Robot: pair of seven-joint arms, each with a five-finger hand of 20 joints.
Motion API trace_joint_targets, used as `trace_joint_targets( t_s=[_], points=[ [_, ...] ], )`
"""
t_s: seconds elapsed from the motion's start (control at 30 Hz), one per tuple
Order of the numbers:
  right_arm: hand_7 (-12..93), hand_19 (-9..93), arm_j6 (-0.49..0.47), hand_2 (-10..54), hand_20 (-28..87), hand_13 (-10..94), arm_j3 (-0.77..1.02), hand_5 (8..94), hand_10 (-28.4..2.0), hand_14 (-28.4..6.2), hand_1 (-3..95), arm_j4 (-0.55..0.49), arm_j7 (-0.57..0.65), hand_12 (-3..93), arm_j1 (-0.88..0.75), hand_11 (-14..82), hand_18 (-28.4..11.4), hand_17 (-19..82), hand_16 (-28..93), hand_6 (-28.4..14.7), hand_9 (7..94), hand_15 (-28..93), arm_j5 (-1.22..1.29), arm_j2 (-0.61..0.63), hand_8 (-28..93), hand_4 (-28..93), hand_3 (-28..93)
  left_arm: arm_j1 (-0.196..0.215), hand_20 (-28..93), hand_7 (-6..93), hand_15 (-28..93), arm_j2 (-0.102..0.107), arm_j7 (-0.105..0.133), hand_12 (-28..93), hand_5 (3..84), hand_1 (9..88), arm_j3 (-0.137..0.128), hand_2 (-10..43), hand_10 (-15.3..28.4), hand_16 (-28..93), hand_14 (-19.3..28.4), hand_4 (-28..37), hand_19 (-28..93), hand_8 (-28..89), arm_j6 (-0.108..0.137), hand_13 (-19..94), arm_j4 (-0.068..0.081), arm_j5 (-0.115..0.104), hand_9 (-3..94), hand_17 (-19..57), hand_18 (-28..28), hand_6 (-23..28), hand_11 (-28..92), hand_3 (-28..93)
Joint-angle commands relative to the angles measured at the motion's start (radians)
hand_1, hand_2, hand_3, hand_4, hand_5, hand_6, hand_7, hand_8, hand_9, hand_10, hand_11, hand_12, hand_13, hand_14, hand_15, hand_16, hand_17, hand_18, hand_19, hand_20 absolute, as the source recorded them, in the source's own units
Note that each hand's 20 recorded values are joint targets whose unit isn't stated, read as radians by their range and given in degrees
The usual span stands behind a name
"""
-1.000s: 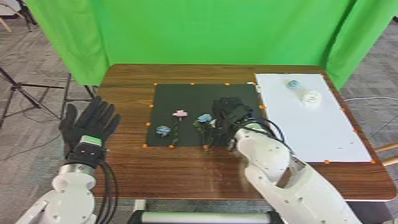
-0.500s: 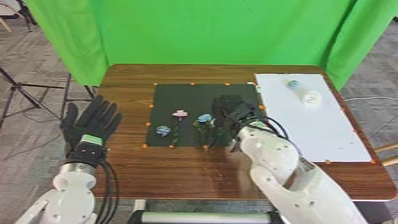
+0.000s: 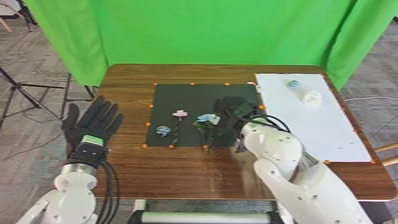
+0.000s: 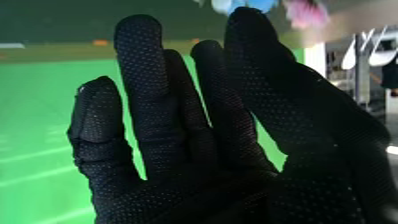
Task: Arrange flowers
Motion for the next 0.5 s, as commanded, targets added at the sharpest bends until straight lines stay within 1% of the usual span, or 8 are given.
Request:
trace_joint_targets(
  t_s=[0.03,0.13,0.23,0.27,0.4,0.43,0.47,0.5],
  points=[
    [13,85,-0.035,-9.5,33,60,-0.036,54.2,-13.5,-9.7,54.4,0.054,-0.045,11.3,0.053,9.2,-23.0,33,31,-4.1,51.2,44,-0.045,-0.021,-12,-28,77,-0.005,9,18.6,46,-0.004,-0.003,9,42.2,24.8,0.006,15.8,14.2,-11,14.2,-28.3,39,-11,-0.012,24,0.001,-0.006,35.1,-5.0,13.6,7.6,28,72],
    [14,85,-0.038,-9.5,34,60,-0.042,54.3,-13.0,-9.3,55.8,0.064,-0.045,11.0,0.066,9.5,-22.9,33,33,-3.7,51.2,43,-0.044,-0.023,-12,-28,77,-0.001,9,18.7,46,-0.001,0.002,9,42.1,24.8,0.005,15.8,14.3,-11,14.2,-28.3,39,-11,-0.013,24,0.0,-0.009,35.1,-5.0,13.6,7.6,28,72],
    [15,85,-0.041,-9.3,34,60,-0.035,59.5,-13.1,-9.4,54.9,0.058,-0.035,11.1,0.06,9.9,-22.9,33,33,-3.5,52.9,43,-0.049,-0.02,-12,-28,77,0.007,9,18.6,46,0.0,0.007,9,42.2,24.9,0.001,15.9,14.3,-11,14.2,-28.3,39,-11,-0.01,24,-0.004,-0.011,35.1,-5.0,13.6,7.6,28,72],
    [16,85,-0.042,-9.4,34,60,-0.033,62.8,-13.8,-9.5,54.2,0.055,-0.031,11.4,0.06,9.9,-22.9,33,33,-3.8,53.6,43,-0.045,-0.018,-10,-28,77,0.011,10,18.6,46,0.002,0.011,9,42.2,24.8,0.001,15.9,14.3,-11,14.3,-28.3,39,-11,-0.008,24,-0.006,-0.012,35.1,-5.0,13.6,7.6,28,72],
    [20,86,-0.052,-9.5,36,59,-0.031,66.3,-14.8,-10.2,51.6,0.053,-0.03,12.1,0.062,10.0,-22.7,33,32,-4.1,54.8,45,-0.042,-0.018,-2,-28,78,0.018,10,18.6,46,-0.003,0.006,9,42.2,24.9,-0.004,15.9,14.3,-11,14.2,-28.3,39,-11,-0.009,24,-0.008,-0.007,35.1,-4.9,13.6,7.6,28,72],
    [20,86,-0.064,-9.5,36,59,-0.028,66.4,-14.9,-10.3,51.4,0.05,-0.028,12.2,0.059,10.0,-22.8,33,31,-4.2,54.9,46,-0.038,-0.019,-2,-28,78,0.013,10,18.6,46,-0.007,-0.005,9,42.2,24.8,-0.004,15.9,14.3,-11,14.2,-28.3,39,-11,-0.007,24,-0.005,-0.004,35.1,-4.9,13.7,7.6,28,72],
    [21,86,-0.064,-9.5,36,59,-0.03,66.8,-15.0,-10.4,51.2,0.048,-0.025,12.2,0.061,10.0,-22.7,33,31,-4.2,54.9,46,-0.037,-0.019,-1,-28,78,0.015,10,18.6,46,-0.006,-0.005,9,42.2,24.8,-0.005,15.9,14.3,-11,14.3,-28.3,39,-11,-0.011,24,-0.006,-0.004,35.1,-5.0,13.7,7.6,28,72],
    [21,86,-0.064,-9.5,36,59,-0.031,67.0,-15.1,-10.4,51.2,0.049,-0.027,12.2,0.061,9.9,-22.8,33,31,-4.3,54.9,46,-0.04,-0.019,-1,-28,78,0.015,10,18.6,46,-0.007,-0.001,9,42.2,24.8,-0.005,15.9,14.3,-11,14.3,-28.3,39,-11,-0.007,24,-0.009,-0.009,35.1,-4.9,13.6,7.7,28,72]
  ],
)
